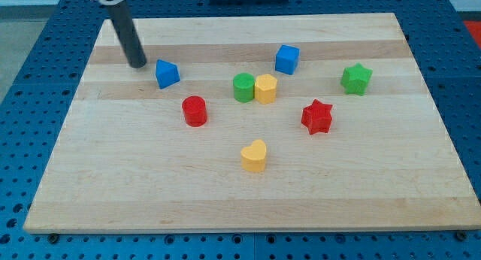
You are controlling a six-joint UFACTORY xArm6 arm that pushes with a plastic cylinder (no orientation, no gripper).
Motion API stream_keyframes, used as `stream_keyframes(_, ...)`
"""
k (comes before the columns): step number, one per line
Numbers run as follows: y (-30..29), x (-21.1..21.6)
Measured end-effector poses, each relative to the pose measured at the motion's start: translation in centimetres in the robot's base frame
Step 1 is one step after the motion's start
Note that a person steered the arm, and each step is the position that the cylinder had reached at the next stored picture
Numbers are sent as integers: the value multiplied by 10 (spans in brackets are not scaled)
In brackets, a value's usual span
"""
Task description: Slightly move blue triangle to the right
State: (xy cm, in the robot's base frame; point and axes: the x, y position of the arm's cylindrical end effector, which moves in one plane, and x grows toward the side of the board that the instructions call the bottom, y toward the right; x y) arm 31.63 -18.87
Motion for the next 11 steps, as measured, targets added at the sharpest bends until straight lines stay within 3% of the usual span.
stream_keyframes(1, 43, 7)
stream_keyframes(3, 46, 7)
stream_keyframes(7, -39, -2)
stream_keyframes(11, -48, 30)
